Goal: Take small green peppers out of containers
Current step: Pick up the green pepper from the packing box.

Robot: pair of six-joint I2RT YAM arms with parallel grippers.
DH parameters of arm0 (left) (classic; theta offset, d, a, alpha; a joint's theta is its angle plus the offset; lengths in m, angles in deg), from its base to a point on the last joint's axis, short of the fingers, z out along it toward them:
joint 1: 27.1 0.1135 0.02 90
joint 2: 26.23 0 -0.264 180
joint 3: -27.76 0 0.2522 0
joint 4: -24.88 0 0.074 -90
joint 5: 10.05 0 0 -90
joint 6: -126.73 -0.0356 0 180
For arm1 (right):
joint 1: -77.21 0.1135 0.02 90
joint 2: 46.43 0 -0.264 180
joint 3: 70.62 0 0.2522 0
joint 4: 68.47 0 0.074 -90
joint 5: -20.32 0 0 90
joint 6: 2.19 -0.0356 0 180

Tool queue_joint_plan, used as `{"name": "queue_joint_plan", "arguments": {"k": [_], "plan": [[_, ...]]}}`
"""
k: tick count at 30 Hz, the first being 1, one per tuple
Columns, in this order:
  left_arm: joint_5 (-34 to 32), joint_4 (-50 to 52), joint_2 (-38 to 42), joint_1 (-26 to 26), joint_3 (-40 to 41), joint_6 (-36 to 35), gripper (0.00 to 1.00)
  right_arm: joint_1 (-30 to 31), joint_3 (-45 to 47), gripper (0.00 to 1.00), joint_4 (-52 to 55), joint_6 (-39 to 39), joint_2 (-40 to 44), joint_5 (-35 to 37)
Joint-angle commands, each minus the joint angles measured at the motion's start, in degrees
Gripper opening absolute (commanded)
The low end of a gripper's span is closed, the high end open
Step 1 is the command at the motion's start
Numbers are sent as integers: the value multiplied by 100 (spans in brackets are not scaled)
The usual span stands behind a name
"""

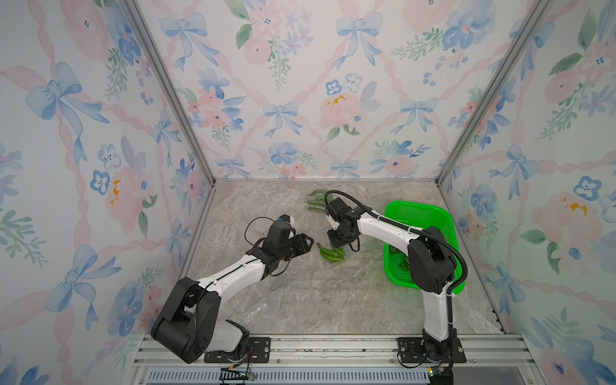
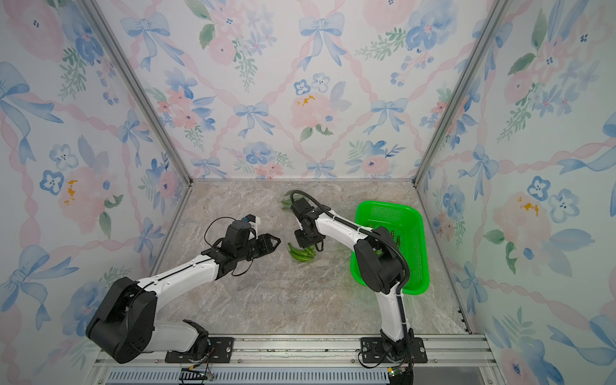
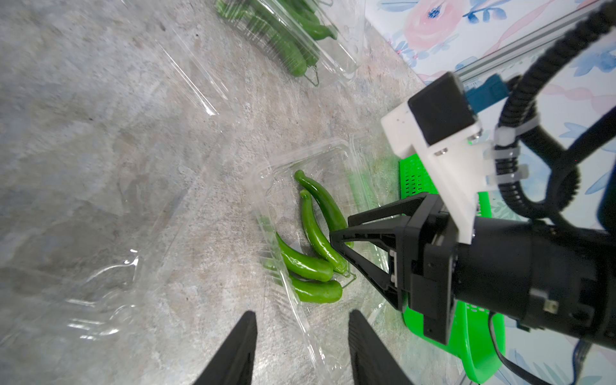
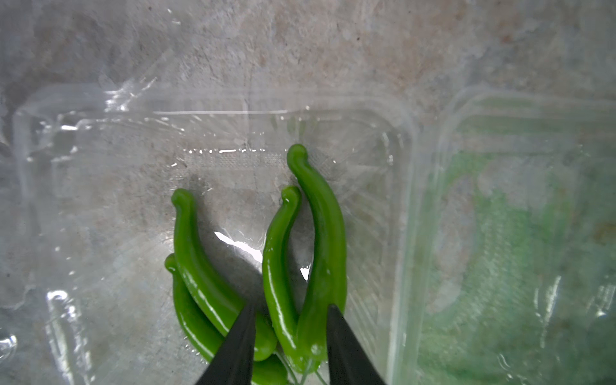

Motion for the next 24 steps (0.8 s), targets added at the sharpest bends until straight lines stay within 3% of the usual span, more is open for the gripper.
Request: {"name": "queue_joint_plan", "arguments": {"k": [1, 11, 15, 24], "plan": [[81, -11, -50, 20, 0, -81, 48, 74, -83, 37, 224, 14, -201, 253], [107, -11, -149, 22, -78, -99, 47, 74, -162, 34, 229, -153, -546, 435], [117, -11, -156, 21, -94, -103, 47, 76, -165, 20, 207, -168, -596, 383], [103, -11, -206, 13, -149, -119, 47, 82, 50, 13, 171, -234, 173, 293]]}}
